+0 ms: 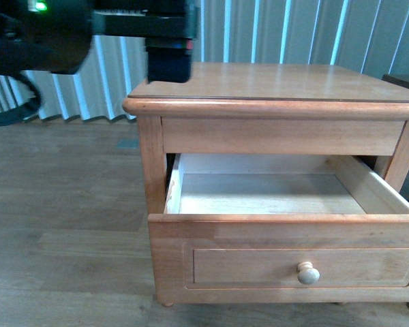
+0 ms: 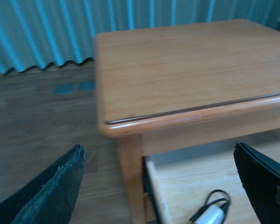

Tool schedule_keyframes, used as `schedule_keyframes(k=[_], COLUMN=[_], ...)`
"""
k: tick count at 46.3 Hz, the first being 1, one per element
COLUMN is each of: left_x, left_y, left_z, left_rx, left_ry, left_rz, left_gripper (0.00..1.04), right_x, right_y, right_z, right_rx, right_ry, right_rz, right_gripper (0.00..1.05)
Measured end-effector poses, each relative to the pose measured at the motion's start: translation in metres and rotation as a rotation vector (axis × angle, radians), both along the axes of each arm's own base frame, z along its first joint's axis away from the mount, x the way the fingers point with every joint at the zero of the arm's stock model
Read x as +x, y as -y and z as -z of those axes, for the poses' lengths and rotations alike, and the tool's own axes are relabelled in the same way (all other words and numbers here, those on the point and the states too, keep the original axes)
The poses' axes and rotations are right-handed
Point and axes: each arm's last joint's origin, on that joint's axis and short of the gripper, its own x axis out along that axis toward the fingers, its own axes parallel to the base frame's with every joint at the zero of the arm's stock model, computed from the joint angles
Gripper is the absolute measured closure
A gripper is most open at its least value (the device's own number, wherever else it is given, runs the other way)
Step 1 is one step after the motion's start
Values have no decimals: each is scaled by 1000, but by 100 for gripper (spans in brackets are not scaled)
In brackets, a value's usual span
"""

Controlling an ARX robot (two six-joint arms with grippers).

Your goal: Put charger into drawer

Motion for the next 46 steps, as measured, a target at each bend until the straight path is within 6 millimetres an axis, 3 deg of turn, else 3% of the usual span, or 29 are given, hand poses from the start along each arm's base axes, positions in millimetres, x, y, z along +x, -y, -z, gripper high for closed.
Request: schedule_keyframes(k=[9,24,36,40,46], left_x=[-48,-117,-126,-130,-138], left_y=[-32,-56,-61,-70,-84], left_z=[-3,17,20,28,43], left_rx=[-56,-187,-248,-197,-108], left_ry=[18,25,31,65,71], left_rz=[-258,-470,-487,-250,-149], left_gripper=[6,6,7,24,45], right_x=[0,0,0,0,0], right_y=[0,0,0,0,0], right_z=[0,0,0,0,0], right_rx=[0,0,0,0,0], right_ry=[0,0,0,0,0], right_rz=[0,0,0,0,0], right_gripper=[8,8,8,8,8])
